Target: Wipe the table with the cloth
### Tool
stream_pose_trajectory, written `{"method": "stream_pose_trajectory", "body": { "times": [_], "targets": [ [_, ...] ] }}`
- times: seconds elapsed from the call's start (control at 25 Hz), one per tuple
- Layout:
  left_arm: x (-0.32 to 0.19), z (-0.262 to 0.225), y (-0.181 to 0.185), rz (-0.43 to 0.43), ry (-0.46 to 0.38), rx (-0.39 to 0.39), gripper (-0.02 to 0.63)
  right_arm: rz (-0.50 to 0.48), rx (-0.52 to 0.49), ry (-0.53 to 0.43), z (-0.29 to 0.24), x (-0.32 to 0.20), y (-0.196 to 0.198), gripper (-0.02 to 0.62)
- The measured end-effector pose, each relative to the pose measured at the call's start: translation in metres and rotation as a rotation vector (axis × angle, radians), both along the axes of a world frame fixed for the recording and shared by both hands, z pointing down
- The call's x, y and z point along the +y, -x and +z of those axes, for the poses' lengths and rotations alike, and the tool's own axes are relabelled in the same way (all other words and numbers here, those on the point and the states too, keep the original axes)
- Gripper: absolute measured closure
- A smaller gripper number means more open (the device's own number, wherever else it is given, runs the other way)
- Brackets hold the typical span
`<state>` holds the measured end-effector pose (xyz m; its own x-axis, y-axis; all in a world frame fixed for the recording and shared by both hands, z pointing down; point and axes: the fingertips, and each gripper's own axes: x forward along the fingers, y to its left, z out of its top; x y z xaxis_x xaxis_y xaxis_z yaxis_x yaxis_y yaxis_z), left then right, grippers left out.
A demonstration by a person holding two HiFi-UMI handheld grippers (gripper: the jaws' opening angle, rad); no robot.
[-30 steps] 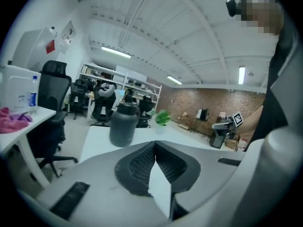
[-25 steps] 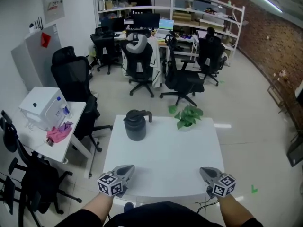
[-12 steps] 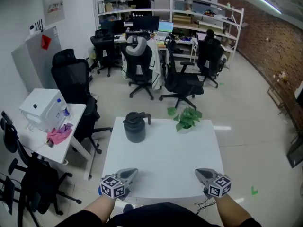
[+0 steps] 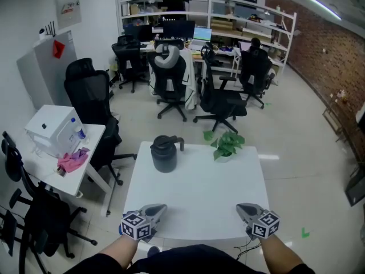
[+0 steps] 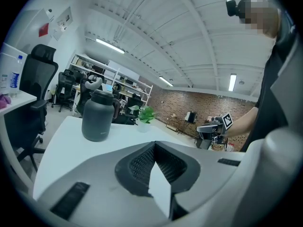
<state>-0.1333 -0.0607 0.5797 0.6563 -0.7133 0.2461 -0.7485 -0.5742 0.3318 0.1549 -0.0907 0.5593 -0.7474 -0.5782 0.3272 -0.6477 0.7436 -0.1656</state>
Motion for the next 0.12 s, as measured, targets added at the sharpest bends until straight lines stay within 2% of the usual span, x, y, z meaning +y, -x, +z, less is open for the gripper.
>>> {"method": "stream_pose_trajectory", "body": {
  "times": [0.12],
  "targets": [
    [0.0026, 0.001, -0.0002, 0.006, 0.002, -0.005, 0.606, 0.001, 0.004, -0.001, -0.0005, 0.0019, -0.001, 0.586]
  ]
}}
